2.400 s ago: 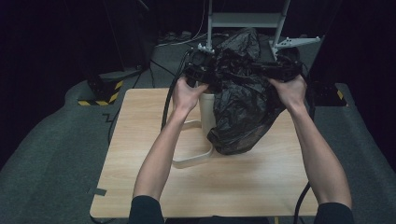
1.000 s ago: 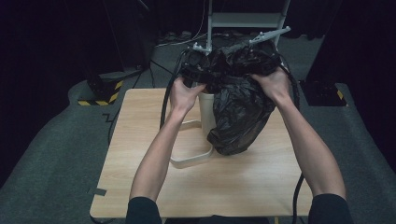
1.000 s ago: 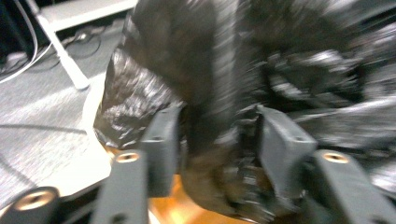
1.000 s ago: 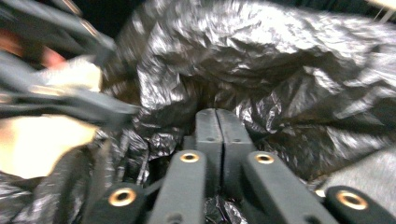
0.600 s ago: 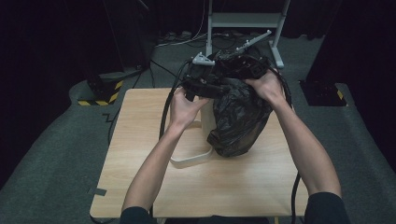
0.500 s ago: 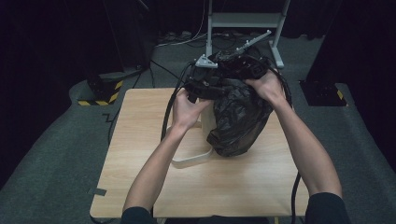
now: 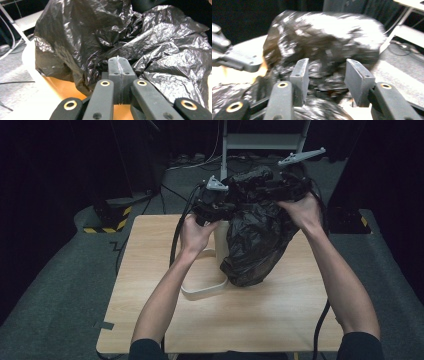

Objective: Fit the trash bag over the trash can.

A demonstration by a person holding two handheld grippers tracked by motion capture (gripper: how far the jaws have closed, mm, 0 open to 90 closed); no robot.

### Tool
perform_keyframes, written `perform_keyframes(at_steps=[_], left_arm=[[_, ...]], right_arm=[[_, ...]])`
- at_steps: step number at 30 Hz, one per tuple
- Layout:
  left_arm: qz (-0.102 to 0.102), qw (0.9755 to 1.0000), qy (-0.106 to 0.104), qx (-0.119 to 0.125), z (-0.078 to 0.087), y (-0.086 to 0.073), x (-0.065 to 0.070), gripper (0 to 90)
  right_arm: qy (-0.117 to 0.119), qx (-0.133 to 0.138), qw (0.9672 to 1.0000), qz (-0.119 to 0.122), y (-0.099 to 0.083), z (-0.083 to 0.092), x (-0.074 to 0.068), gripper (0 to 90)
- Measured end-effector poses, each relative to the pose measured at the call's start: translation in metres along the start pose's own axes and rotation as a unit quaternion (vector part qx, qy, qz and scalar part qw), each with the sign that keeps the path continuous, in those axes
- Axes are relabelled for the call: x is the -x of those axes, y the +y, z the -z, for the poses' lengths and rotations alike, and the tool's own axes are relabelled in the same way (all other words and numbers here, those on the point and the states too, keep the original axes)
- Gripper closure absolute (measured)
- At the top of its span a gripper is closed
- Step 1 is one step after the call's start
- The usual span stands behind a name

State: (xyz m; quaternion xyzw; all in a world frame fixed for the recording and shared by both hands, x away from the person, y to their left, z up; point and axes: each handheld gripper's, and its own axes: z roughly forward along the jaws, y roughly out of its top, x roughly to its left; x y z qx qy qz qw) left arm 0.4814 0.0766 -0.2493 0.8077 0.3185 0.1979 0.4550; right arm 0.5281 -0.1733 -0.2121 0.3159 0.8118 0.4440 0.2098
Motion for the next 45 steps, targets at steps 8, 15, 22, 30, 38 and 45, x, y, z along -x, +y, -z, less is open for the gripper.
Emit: perform_keyframes(at_steps=[8,15,22,30,38,45], left_arm=[[0.023,0.9985,-0.045,0.022,0.007,-0.002,0.011,41.9],[-0.008,0.9989,-0.042,0.016,0.003,-0.006,0.027,55.4],[-0.033,0.9976,-0.055,0.026,0.008,-0.006,0.034,84.5],[-0.021,0.9985,-0.035,0.036,0.02,-0.002,0.021,89.5],[0.009,0.9993,0.016,0.033,0.015,0.009,-0.012,89.5],[0.037,0.9985,0.036,0.02,0.002,0.011,-0.031,89.5]], right_arm=[[-0.044,0.004,0.9984,-0.036,0.001,-0.007,0.019,42.6],[-0.018,0.001,0.9995,-0.026,-0.001,-0.024,0.02,78.4],[-0.001,0.001,0.9996,0.03,0.009,-0.023,0.002,89.9],[0.027,-0.052,0.997,0.051,0.014,-0.037,-0.009,90.0],[0.043,-0.091,0.9927,0.067,0.013,-0.051,-0.019,78.3],[0.019,-0.008,0.9994,0.028,0.008,-0.01,-0.01,58.1]])
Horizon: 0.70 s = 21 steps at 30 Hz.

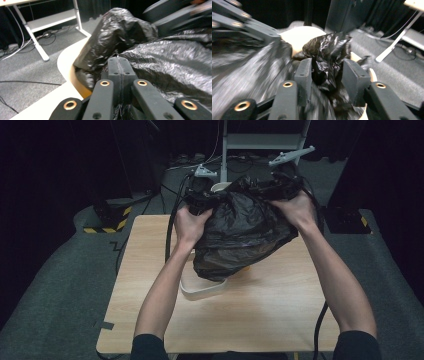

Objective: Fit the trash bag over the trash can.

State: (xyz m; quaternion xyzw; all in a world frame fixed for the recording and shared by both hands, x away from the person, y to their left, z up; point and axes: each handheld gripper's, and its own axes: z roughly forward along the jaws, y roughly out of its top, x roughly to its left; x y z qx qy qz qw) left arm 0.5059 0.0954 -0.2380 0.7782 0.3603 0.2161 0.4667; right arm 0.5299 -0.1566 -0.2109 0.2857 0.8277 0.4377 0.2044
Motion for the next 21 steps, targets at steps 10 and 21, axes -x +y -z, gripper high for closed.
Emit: perform_keyframes(at_steps=[10,21], left_arm=[[0.003,0.9993,0.028,-0.024,-0.016,0.001,-0.002,89.5],[-0.001,0.9993,0.033,-0.018,-0.017,-0.001,0.0,83.2]], right_arm=[[0.034,0.058,0.9977,-0.002,-0.023,0.046,-0.009,47.3],[0.037,0.009,0.9991,0.021,-0.035,0.022,-0.013,87.1]])
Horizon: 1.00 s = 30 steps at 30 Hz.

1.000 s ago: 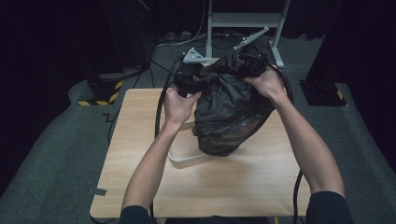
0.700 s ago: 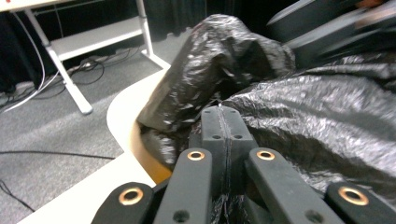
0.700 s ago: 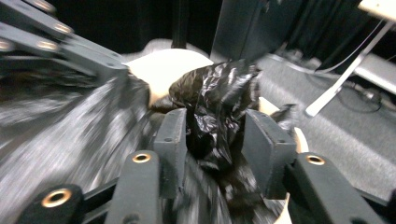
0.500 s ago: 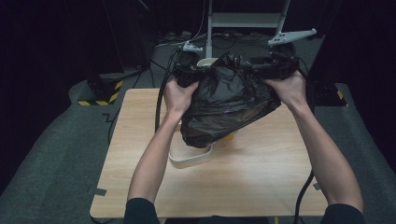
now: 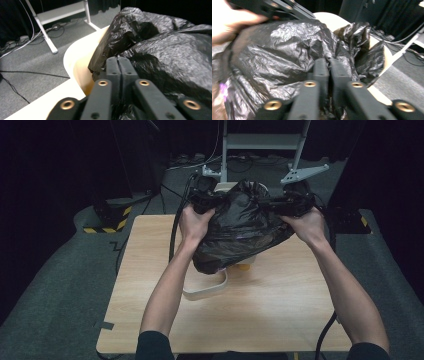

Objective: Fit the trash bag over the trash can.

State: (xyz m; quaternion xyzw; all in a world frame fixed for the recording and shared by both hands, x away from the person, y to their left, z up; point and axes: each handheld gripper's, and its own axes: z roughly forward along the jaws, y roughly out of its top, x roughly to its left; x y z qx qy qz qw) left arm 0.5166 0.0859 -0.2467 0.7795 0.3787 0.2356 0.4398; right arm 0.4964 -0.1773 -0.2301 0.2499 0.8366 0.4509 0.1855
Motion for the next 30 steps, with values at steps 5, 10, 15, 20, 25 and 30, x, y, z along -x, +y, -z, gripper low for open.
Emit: perform_keyframes(at_steps=[5,10,15,20,25,30], left_arm=[[-0.009,0.9989,0.0,0.046,0.024,-0.006,0.008,54.8],[-0.019,0.9977,-0.022,0.061,0.045,-0.014,0.018,40.7],[-0.023,0.9959,-0.047,0.073,0.061,-0.029,0.027,36.2],[-0.029,0.9952,-0.052,0.078,0.068,-0.04,0.034,33.3],[-0.039,0.9971,-0.019,0.062,0.063,-0.042,0.035,45.0],[-0.029,0.9975,-0.008,0.065,0.057,-0.04,0.025,73.6]], right_arm=[[-0.033,0.0,0.9995,-0.004,0.003,-0.01,0.003,89.8],[-0.054,-0.008,0.9982,-0.023,0.005,-0.02,0.01,89.8],[-0.073,-0.016,0.9965,-0.037,0.009,-0.028,0.015,89.8],[-0.089,-0.027,0.9946,-0.046,0.01,-0.033,0.02,89.8],[-0.085,-0.033,0.9946,-0.049,0.009,-0.04,0.019,89.5],[-0.067,-0.019,0.9963,-0.05,0.006,-0.036,0.017,81.4]])
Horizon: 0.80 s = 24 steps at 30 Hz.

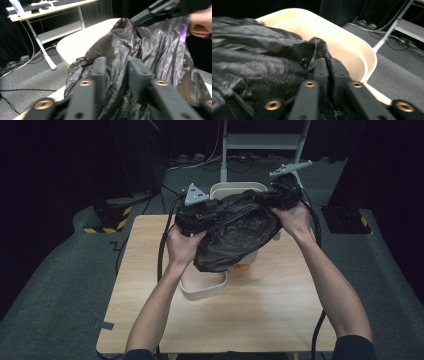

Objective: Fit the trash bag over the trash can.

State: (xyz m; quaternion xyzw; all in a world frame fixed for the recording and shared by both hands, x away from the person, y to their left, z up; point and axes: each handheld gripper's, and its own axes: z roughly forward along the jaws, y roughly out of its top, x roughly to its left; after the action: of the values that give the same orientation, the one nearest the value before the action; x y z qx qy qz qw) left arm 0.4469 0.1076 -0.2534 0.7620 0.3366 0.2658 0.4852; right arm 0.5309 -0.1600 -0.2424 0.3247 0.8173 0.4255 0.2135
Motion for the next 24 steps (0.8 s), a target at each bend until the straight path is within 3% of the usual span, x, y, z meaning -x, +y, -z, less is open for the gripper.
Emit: perform_keyframes(at_steps=[3,10,17,21,24], left_arm=[[0.011,0.9999,-0.004,-0.009,-0.006,0.002,-0.008,84.4],[0.026,0.9995,0.007,-0.017,-0.013,0.01,-0.018,89.5],[0.038,0.999,0.011,-0.022,-0.021,0.015,-0.026,89.7],[0.047,0.9985,0.011,-0.027,-0.026,0.016,-0.031,89.7],[0.053,0.9982,0.009,-0.028,-0.028,0.015,-0.033,89.7]], right_arm=[[0.007,0.021,0.9997,-0.007,-0.002,0.009,0.001,69.2],[0.014,0.073,0.9972,-0.002,-0.005,0.041,0.0,52.9],[0.026,0.095,0.9951,0.014,-0.015,0.065,-0.007,46.6],[0.027,0.095,0.9949,0.021,-0.021,0.068,-0.01,42.6],[0.018,0.091,0.9951,0.034,-0.02,0.066,-0.015,45.4]])
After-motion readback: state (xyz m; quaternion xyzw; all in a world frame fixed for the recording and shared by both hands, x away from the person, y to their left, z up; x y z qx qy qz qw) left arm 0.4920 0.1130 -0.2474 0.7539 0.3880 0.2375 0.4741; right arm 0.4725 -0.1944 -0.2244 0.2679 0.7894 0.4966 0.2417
